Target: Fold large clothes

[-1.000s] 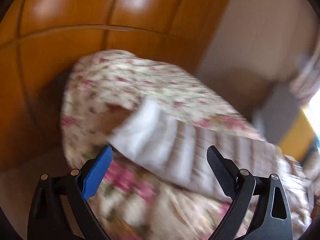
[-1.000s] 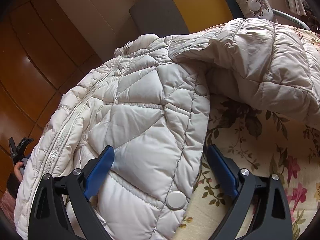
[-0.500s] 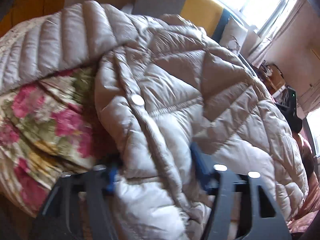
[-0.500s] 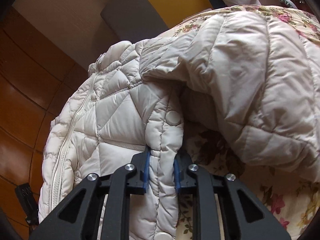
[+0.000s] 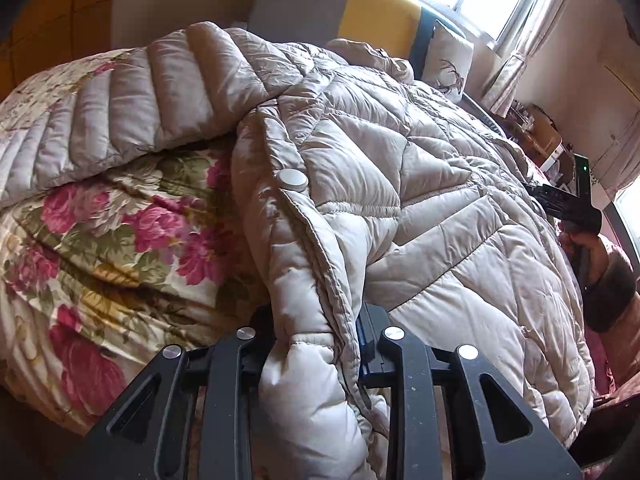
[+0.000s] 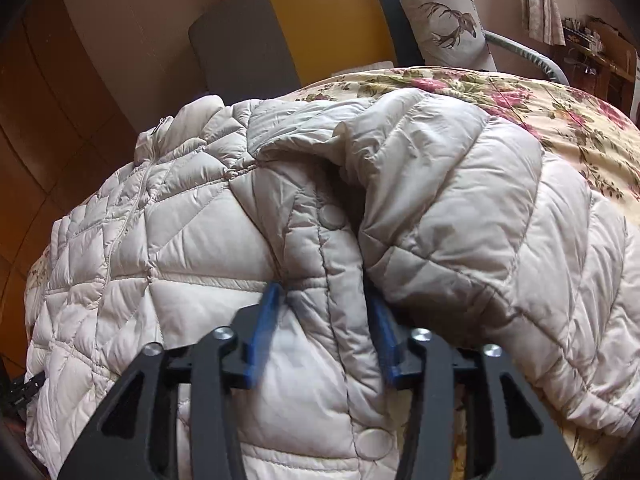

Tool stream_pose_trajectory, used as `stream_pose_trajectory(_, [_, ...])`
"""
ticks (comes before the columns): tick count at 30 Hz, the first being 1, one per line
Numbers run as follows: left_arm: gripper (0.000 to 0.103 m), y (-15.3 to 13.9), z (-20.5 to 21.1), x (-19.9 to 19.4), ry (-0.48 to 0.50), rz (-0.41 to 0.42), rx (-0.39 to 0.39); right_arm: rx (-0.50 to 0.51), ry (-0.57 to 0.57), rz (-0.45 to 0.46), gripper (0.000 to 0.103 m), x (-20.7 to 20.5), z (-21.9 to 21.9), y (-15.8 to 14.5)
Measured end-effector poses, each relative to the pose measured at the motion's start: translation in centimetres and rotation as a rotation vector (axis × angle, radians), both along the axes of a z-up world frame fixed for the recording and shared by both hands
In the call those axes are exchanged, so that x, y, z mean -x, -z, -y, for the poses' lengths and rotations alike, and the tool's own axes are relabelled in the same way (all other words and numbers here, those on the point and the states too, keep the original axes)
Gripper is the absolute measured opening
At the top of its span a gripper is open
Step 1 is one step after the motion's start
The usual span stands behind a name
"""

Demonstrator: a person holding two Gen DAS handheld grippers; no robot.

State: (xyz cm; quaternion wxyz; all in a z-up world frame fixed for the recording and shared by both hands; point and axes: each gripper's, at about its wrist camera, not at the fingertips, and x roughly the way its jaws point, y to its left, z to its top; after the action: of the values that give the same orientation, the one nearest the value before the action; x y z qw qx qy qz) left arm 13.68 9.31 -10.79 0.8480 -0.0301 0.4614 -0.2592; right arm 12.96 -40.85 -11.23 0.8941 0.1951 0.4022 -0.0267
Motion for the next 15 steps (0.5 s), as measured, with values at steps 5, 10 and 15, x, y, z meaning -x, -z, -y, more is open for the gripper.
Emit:
stream_pose_trajectory(5, [0.059,-1.5,-2.1,0.1,-0.029,0.005,0.053,0.148,0.041,0.03,0.082,1.8,-1.4,-2.3])
stream_pose_trajectory(10, [0.09,-2.9,-7.4,-1.5,-0.281,0.037,0.263,0.355,-0.023,0.168,0.101,1.6,-5.6,-5.2])
stream_pose_trajectory(15, [0.09,-1.0,-13.1,-4.3,-0.645,-0.049,0.383,0.478,-0.174,0.097,0.101,-1.6,-9.4,-3.3])
